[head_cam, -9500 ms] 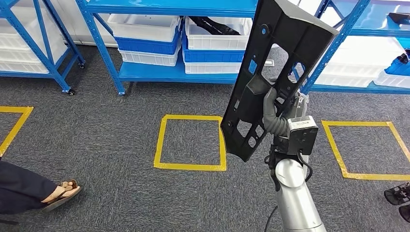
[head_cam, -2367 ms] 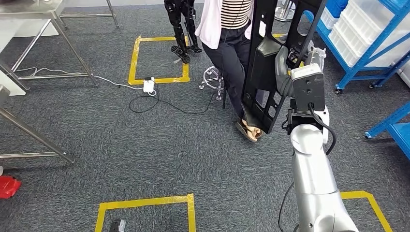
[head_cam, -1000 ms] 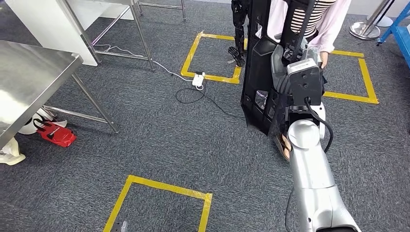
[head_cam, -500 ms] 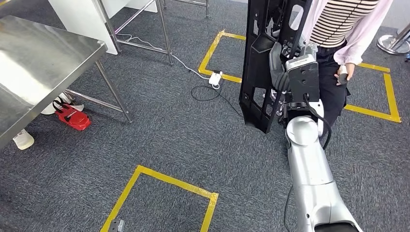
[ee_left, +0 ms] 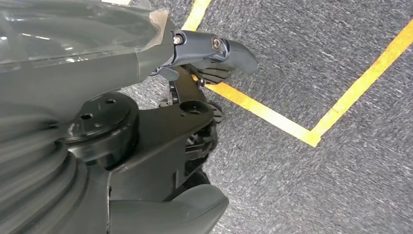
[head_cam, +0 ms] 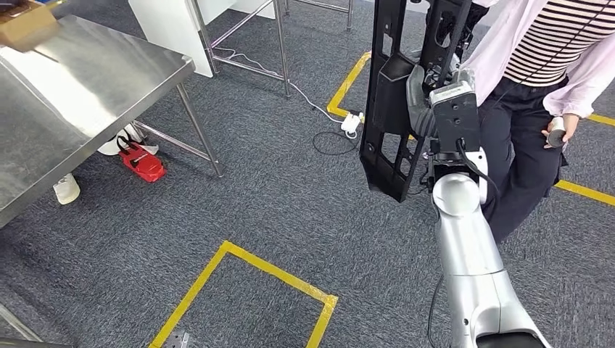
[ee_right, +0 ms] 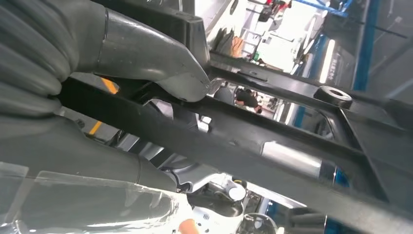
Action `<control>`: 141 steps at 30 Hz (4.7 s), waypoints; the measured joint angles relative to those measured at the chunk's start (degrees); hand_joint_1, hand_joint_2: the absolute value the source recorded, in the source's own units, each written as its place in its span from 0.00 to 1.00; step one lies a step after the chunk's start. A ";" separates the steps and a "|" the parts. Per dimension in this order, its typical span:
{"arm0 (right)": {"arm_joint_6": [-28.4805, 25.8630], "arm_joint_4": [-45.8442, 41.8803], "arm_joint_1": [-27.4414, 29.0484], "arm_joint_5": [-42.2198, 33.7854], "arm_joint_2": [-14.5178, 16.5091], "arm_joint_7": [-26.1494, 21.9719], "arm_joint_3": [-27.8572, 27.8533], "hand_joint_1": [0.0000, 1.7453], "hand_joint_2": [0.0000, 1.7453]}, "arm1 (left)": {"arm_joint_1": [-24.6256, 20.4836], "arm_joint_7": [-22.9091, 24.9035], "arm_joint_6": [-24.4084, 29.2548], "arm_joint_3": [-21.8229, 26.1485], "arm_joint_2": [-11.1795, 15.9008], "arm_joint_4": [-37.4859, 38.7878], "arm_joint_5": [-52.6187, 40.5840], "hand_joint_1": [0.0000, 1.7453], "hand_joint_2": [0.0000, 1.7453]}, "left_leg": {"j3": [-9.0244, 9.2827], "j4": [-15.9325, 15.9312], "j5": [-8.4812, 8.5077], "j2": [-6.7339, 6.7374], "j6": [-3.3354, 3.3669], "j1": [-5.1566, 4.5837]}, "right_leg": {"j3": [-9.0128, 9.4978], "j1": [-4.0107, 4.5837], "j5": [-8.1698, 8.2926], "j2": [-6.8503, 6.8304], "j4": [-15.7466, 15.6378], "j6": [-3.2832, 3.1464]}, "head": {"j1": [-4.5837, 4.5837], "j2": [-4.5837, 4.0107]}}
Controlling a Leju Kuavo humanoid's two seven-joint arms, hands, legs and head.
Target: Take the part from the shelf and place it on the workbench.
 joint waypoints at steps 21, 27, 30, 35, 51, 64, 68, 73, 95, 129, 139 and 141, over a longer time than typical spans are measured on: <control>-1.01 1.29 -0.27 0.92 -0.48 0.27 0.70 1.00 1.00 | 0.00 0.34 -0.71 0.08 -0.18 -0.04 -0.01 0.00 1.00 | 3.24 -4.90 2.38 0.65 3.38 -0.81 | -6.21 1.10 -6.02 -1.03 14.13 0.08 | 0.04 0.00; -0.92 1.77 -0.32 0.95 -0.65 0.31 0.87 1.00 1.00 | 0.05 0.44 -0.23 0.06 -0.08 -0.03 -0.77 0.00 1.00 | 1.44 -2.44 1.66 -2.39 1.47 -0.53 | 0.56 0.22 -1.07 1.48 0.42 1.15 | 0.04 0.00; -0.88 1.98 -0.52 0.96 -0.54 0.31 0.91 1.00 1.00 | 0.21 0.60 -0.46 0.09 0.04 -0.03 -0.20 0.00 1.00 | 0.45 -0.92 0.61 -1.06 0.75 -0.42 | 0.55 -0.03 -0.91 0.24 0.42 0.10 | -0.31 0.00; -0.72 2.27 -0.93 1.25 -0.49 0.25 0.96 1.00 1.00 | 0.07 0.57 -0.73 0.13 -0.01 -0.03 -0.14 0.00 1.00 | -6.89 13.83 -5.41 3.02 -0.01 -0.15 | 0.64 0.55 -1.13 -2.04 0.35 -0.93 | -0.90 0.00; -0.89 2.44 -1.91 2.31 -0.87 0.99 1.64 1.00 1.00 | -0.80 1.35 -0.22 0.09 -0.13 -0.11 -1.21 0.00 1.00 | 3.43 -5.43 2.67 1.23 4.16 -1.22 | -6.04 1.05 -7.04 -1.03 15.04 -0.29 | -0.39 0.00; -1.45 4.72 -1.63 2.26 -1.09 -0.50 1.92 1.00 1.00 | 0.48 1.66 -0.06 0.09 0.32 -0.07 -1.98 0.00 1.00 | -4.97 9.85 -4.43 2.65 0.01 -0.18 | 0.99 -0.05 -1.04 -1.20 0.01 -0.92 | -1.19 0.00; -0.78 4.76 -1.92 3.00 -1.08 0.61 2.07 1.00 1.00 | 0.36 1.56 -0.16 0.09 0.33 -0.07 -2.03 0.00 1.00 | -5.73 10.03 -1.87 3.23 0.15 0.09 | 1.24 0.13 -1.31 -3.08 0.01 -1.13 | -1.20 0.00; -0.70 4.80 -3.59 3.07 -1.16 0.84 2.19 1.00 1.00 | -0.37 1.51 -0.45 0.16 0.49 -0.08 -1.72 0.00 1.00 | 0.37 -2.40 1.92 6.22 1.65 -1.39 | 1.52 0.83 -1.72 -5.01 -0.31 -0.66 | -1.16 0.00; 0.14 5.03 -4.65 2.65 -1.45 0.09 2.64 1.00 1.00 | -1.05 0.99 -1.72 0.96 0.19 -0.15 -0.90 0.00 1.00 | -4.95 10.58 -5.25 2.73 -0.14 -0.27 | -0.13 0.36 0.07 -0.86 -0.23 -1.54 | -1.09 0.00; 3.06 11.23 -12.48 7.54 -5.12 3.62 4.89 1.00 1.00 | -1.22 -1.17 -4.86 0.57 0.50 -0.22 -3.38 0.00 1.00 | -5.83 10.30 -2.68 2.93 0.02 -0.01 | 0.14 0.53 0.00 -0.64 -0.49 -1.83 | -0.98 0.00; 3.08 12.75 -14.11 6.93 -5.18 3.09 5.52 1.00 1.00 | -1.24 -1.24 -4.81 0.59 0.70 -0.28 -3.10 0.00 1.00 | 3.57 -5.59 2.42 3.28 3.11 -0.50 | -1.55 1.11 -3.26 -0.82 4.84 -0.96 | -0.52 0.00; 3.08 13.13 -14.22 6.87 -5.28 3.05 5.66 1.00 1.00 | -1.26 -1.24 -4.81 0.59 0.64 -0.28 -3.06 0.00 1.00 | 4.06 -5.66 2.01 3.14 3.28 -0.49 | -6.04 1.12 -5.52 -0.79 12.52 -1.06 | -0.45 0.00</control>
